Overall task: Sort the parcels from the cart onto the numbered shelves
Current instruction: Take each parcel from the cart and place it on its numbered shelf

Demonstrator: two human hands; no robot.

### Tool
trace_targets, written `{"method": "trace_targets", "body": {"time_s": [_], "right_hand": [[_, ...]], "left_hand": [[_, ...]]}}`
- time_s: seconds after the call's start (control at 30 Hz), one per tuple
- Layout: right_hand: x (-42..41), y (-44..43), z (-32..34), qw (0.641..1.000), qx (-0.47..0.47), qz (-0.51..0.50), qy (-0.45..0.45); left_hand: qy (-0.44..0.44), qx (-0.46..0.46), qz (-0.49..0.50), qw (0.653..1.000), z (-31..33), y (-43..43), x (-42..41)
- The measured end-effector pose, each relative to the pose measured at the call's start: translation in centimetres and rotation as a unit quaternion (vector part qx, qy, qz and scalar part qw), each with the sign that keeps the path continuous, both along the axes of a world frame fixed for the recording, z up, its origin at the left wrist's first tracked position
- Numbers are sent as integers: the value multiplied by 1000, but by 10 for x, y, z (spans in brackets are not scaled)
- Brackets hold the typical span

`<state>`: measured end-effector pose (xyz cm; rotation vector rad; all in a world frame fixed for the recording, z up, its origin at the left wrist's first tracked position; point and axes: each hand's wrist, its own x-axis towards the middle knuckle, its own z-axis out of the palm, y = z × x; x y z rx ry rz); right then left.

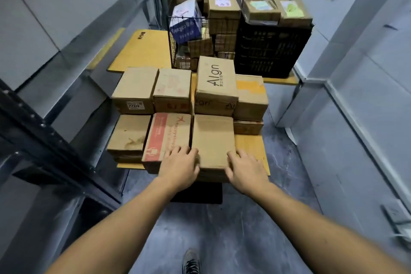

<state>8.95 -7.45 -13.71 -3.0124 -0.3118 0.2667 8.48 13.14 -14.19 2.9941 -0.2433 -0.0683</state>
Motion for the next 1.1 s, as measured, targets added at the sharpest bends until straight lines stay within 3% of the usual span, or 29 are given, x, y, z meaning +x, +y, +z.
{"method": "trace_targets", "body": {"time_s": [0.17,0.37,0.57,0.7,0.83,0.9,1.1], "right_hand": [[20,7,-29,985,122,-108,62],[29,10,-51,908,351,-211,85],[25,-6,-60,875,425,-217,83],[17,-29,-61,844,487,-211,78],[15,-49,-51,798,558,-206,98],[14,-57,-45,781,583,-191,112],[0,-72,-35,731,646,-173,138]], "left_hand": [[-24,3,17,1000,-19,-1,8],[-59,-39,-8,997,-27,-3,3],[-44,-102,54,992,-26,-11,2],[8,-169,42,985,-23,-25,-5],[-19,-377,118,919,-15,-40,-15],[-39,-405,174,897,-13,-45,-16],[30,-530,238,814,0,-70,-22]]}}
